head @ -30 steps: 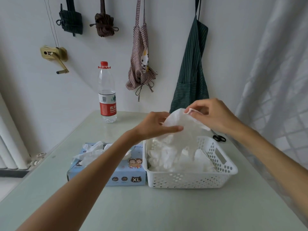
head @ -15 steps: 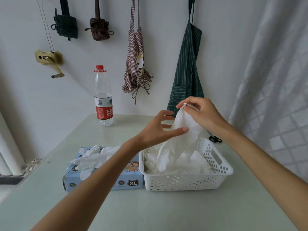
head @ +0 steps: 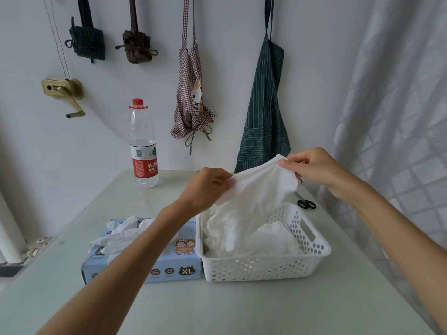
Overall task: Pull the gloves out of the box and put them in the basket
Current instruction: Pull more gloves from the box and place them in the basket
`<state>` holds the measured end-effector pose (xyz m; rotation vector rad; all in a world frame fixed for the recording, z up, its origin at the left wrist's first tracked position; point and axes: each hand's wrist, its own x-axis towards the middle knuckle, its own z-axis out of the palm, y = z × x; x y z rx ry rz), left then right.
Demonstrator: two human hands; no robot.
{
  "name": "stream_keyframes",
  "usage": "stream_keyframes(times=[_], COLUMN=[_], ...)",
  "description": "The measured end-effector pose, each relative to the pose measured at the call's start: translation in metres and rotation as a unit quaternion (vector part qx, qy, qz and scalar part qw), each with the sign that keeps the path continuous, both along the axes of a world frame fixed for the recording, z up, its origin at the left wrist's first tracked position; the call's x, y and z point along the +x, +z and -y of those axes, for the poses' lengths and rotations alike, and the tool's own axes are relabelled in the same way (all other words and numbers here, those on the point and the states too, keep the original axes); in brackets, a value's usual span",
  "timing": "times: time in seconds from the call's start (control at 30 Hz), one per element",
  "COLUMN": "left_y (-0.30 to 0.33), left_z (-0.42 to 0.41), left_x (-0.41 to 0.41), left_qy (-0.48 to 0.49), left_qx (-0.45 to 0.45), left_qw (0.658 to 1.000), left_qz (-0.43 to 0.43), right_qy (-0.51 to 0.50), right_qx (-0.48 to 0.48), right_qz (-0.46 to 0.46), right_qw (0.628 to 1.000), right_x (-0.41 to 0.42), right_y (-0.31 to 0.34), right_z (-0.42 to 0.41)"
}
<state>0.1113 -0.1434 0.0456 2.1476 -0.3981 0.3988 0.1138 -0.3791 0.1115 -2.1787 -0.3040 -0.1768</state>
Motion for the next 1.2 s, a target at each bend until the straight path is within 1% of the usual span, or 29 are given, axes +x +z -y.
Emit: stream_keyframes(times=[0.07,0.17,0.23,0.33,0.4,0.47,0.57,0.6,0.67,0.73,0.8,0.87,0.93,1.03,1.1,1.13,1.2], left_y=[-0.002,-0.002,0.003,0.018,0.021,0.010,-0.023,-0.036,-0.053,-0.062,-0.063,-0.064,-0.064,-0.069,-0.070,-0.071,-0.070], left_z=[-0.005,-0.011,-0.012,-0.011,-0.009,-0.008,-0.004,0.000,0.009,0.020,0.026,0.032,0.036,0.039,0.039,0.039,0.043], left_x=[-0.009,-0.026,-0.039,-0.051,-0.046,-0.029,0.003,0.015,0.033,0.051,0.060,0.072,0.078,0.085,0.085,0.086,0.082], left_qy=[0.037,0.090,0.128,0.169,0.169,0.154,0.084,0.053,0.004,-0.030,-0.043,-0.046,-0.052,-0.076,-0.090,-0.091,-0.076], left_qx=[-0.028,-0.074,-0.107,-0.143,-0.121,-0.052,0.078,0.122,0.216,0.292,0.359,0.412,0.455,0.497,0.521,0.523,0.515], left_qw=[0.998,0.989,0.980,0.958,0.956,0.970,0.991,0.991,0.976,0.956,0.932,0.907,0.882,0.849,0.827,0.818,0.815], left_qz=[0.036,0.087,0.109,0.180,0.208,0.181,0.065,0.030,0.011,0.018,0.035,0.067,0.110,0.161,0.192,0.221,0.254], right_qy=[-0.016,-0.004,0.015,0.028,0.023,-0.006,-0.058,-0.069,-0.070,-0.060,-0.049,-0.044,-0.031,0.010,0.019,0.021,0.028], right_qx=[0.032,0.065,0.115,0.207,0.264,0.269,0.185,0.135,0.033,-0.064,-0.141,-0.194,-0.223,-0.248,-0.275,-0.292,-0.329], right_qz=[0.023,0.091,0.141,0.196,0.215,0.214,0.161,0.134,0.071,0.019,0.002,-0.010,-0.029,-0.094,-0.131,-0.144,-0.165], right_qw=[0.999,0.994,0.983,0.958,0.940,0.939,0.968,0.979,0.994,0.996,0.989,0.980,0.974,0.964,0.952,0.945,0.929], right_x=[-0.006,-0.021,-0.033,-0.045,-0.047,-0.038,-0.017,-0.008,0.005,0.014,0.019,0.025,0.030,0.039,0.044,0.045,0.046], right_y=[-0.006,-0.016,-0.021,-0.025,-0.033,-0.054,-0.100,-0.116,-0.134,-0.140,-0.137,-0.136,-0.134,-0.133,-0.133,-0.133,-0.132], right_z=[-0.012,-0.039,-0.057,-0.073,-0.072,-0.059,-0.029,-0.018,-0.002,0.010,0.013,0.017,0.019,0.024,0.025,0.025,0.024])
